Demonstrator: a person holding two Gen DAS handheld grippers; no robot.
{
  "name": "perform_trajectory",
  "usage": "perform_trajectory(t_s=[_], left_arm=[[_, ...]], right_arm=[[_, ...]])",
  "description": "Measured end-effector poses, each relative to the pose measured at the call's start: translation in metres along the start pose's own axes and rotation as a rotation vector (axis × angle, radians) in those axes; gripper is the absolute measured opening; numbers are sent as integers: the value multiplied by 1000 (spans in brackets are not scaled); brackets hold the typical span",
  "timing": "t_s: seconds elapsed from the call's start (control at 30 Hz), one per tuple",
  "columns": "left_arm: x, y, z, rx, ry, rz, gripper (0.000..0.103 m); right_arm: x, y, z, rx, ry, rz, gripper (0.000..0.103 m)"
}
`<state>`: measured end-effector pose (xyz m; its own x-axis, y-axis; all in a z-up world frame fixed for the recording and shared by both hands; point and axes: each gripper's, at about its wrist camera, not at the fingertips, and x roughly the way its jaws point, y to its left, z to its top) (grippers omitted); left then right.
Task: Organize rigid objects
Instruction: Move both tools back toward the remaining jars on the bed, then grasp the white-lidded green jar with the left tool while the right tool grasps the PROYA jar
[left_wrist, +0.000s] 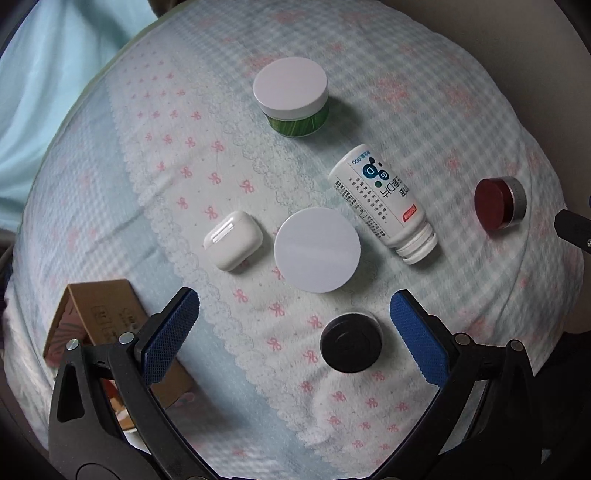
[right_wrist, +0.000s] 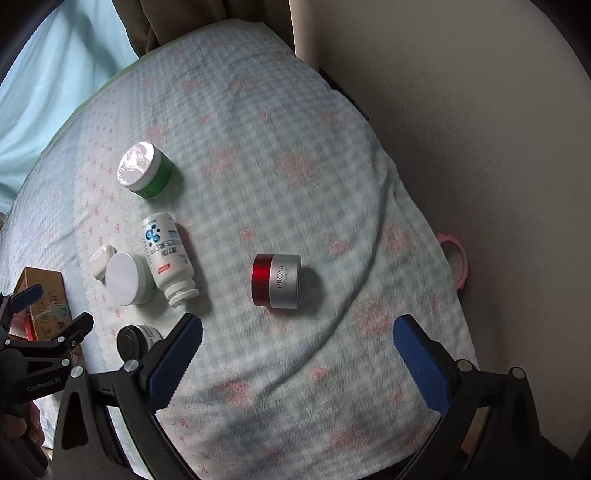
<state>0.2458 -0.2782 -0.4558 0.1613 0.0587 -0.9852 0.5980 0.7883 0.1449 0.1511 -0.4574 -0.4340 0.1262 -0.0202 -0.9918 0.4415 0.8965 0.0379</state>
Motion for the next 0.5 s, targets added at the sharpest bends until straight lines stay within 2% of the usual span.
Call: perform_trajectory(t_s=[0.23, 0.33, 0.37, 0.5], left_arm=[[61, -9, 12, 79, 35, 21, 103], [74, -15, 16, 129, 31, 35, 102], [77, -17, 18, 142, 27, 35, 101], [84, -22, 21, 170, 26, 20, 91]], right_arm=[[62, 10, 12, -9, 83, -23, 98], [79, 13, 16, 3, 122, -17, 91], [83, 13, 17, 10, 132, -16, 87], [94, 16, 21, 21, 151, -32, 85]])
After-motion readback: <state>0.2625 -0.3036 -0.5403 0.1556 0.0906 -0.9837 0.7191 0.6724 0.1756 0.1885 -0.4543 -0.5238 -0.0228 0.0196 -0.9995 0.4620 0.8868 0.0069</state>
